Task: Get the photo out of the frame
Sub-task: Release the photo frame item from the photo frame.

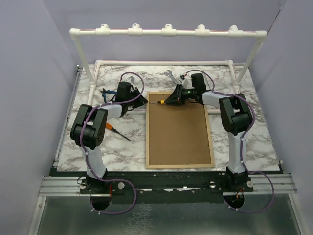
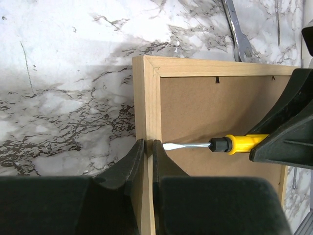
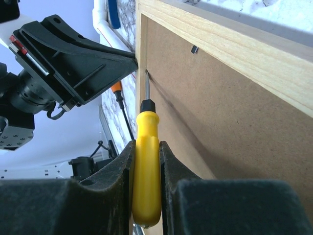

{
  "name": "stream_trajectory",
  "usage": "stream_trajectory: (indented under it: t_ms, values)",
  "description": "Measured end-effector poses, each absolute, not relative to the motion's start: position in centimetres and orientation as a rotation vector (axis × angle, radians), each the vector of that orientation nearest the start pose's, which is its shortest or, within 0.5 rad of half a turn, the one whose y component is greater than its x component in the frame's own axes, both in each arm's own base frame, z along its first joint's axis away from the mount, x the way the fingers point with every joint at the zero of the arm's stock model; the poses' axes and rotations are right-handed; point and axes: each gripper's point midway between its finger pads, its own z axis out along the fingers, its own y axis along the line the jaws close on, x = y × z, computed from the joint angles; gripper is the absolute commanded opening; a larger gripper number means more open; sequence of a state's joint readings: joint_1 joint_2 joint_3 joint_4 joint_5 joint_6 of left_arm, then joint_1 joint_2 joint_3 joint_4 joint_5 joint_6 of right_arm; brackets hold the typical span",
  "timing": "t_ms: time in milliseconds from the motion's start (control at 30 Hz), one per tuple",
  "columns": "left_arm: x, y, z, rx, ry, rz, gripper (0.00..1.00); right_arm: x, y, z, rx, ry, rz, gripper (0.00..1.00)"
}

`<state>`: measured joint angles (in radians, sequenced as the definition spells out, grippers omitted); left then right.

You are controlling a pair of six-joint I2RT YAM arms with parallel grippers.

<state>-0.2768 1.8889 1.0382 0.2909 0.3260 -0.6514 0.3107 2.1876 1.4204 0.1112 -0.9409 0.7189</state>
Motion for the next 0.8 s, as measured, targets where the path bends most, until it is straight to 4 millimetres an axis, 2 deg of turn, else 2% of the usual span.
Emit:
stream_trajectory:
  t_ms: [367,800]
  values:
    - [44.80,-21.08,6.81,-0.219,2.212,-0.882,0.10,42.29,30.20,8.06,-0.014,2.407,1.618,0.01]
    - [44.78,-21.08,6.76,-0.217,2.203,-0.885,0.10,42.34,30.22,8.16,0.000,2.414,1.619,0.01]
